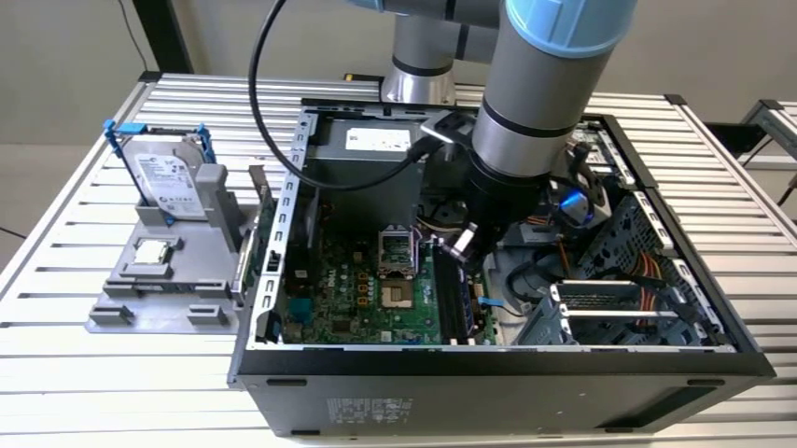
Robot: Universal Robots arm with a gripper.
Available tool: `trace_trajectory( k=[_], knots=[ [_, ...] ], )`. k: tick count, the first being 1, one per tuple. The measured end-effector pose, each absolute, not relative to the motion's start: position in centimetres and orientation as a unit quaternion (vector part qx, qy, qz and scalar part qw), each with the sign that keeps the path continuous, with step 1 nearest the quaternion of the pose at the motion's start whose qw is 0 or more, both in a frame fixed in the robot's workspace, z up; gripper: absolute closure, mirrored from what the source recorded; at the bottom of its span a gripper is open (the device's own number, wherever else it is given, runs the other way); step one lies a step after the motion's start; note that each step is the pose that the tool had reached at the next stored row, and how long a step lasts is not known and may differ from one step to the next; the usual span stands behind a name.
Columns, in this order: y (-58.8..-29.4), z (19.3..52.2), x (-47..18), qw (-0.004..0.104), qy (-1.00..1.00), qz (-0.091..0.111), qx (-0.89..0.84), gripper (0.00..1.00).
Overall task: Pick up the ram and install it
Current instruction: 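Press down the ram until it locks into place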
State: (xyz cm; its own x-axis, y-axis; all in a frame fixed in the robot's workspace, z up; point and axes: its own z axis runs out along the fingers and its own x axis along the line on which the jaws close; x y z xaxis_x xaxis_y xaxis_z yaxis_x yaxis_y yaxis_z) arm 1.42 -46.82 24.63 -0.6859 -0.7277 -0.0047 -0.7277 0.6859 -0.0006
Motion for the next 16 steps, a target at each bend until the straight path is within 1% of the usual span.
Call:
trace_trajectory(
  k=[16],
  knots=[
    [-46.82, 24.61, 1.43, 0.002, 0.884, 0.001, -0.468, 1.0]
  ],
)
